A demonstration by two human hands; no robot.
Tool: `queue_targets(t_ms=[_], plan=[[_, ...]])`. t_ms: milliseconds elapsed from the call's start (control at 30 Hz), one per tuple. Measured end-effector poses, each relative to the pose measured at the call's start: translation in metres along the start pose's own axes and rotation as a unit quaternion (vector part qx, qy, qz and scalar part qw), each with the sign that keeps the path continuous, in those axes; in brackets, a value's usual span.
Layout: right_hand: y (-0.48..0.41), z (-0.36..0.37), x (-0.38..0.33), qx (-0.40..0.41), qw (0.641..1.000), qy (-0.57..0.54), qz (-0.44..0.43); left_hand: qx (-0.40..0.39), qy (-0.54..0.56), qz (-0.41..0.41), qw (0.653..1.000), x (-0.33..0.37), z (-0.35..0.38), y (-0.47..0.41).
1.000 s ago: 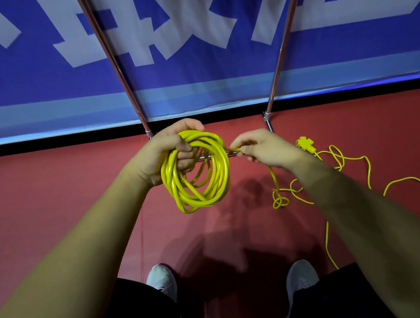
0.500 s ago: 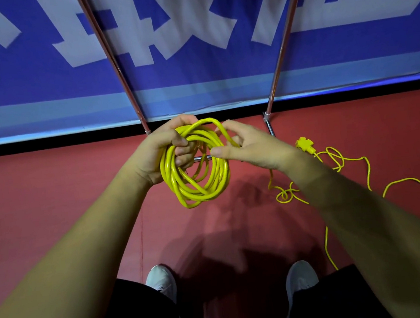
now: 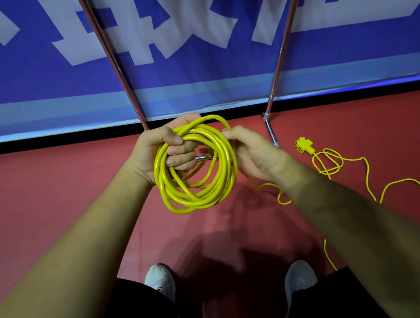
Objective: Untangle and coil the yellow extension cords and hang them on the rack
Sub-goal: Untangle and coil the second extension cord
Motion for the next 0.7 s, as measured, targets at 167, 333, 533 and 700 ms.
queue_targets(t_ms=[167,333,533,700], plan=[[0.009,0.003,-0.007,-0.084,0.996,0.030,-0.009,-0.043,0.030,0.038,0.998,0.002,0.006,0.003],[0.010,0.006,-0.006,-0.047,0.993,0.101,0.022,0.010,-0.008,0.100,0.995,0.001,0.008,0.000],[0.013,0.006,-0.009,-0.069,0.997,-0.023,0.021,0.071,-0.007,0.170,0.983,-0.002,0.012,-0.007],[0.015,0.004,-0.011,-0.046,0.998,-0.043,0.006,0.092,0.005,0.181,0.979,-0.001,0.011,-0.009]])
Point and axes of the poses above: each hand's wrist, its own y-axis away from the middle knuckle, its own z-axis out of the palm, x = y × z, the point moved 2 cm from there along -y, towards the middle knuckle, and after that the axes turned 15 degrees about z, right-handed, at the moved point
